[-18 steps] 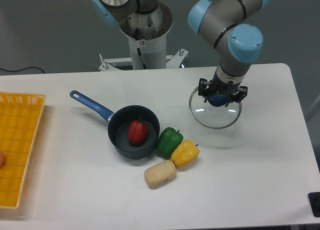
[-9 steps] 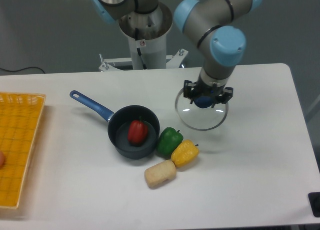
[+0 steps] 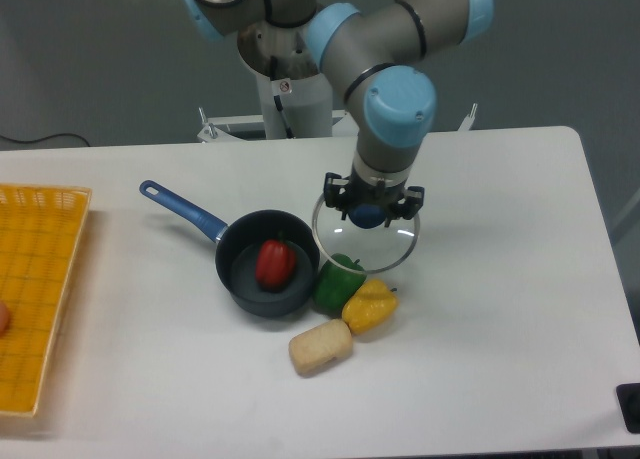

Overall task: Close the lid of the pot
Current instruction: 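Carry the glass lid over the dark blue saucepan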

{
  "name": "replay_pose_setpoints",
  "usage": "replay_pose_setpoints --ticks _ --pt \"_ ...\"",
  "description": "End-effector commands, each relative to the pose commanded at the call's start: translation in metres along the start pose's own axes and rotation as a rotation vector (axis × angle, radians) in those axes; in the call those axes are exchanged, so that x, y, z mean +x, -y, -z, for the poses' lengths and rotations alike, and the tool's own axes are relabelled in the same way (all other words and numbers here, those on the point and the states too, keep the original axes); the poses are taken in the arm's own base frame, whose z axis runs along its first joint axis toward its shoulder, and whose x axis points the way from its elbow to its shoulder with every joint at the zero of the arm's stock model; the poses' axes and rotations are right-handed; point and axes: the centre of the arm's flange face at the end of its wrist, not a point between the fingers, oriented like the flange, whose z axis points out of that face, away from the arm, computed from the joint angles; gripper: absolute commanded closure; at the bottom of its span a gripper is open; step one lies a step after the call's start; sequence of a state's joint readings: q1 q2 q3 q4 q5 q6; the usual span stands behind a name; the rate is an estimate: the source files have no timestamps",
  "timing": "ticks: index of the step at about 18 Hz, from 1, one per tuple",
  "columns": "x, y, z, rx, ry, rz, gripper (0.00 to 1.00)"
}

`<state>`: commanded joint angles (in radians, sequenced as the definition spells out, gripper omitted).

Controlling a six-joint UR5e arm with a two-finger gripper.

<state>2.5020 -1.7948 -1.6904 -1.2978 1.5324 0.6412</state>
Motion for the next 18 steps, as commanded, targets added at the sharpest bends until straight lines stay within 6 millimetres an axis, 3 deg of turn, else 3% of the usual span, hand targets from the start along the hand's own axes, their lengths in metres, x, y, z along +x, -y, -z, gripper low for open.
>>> replay_pose_setpoints --ticks 18 --pt "0.096 0.038 -0.012 0.058 -0.008 -0.037 0.37"
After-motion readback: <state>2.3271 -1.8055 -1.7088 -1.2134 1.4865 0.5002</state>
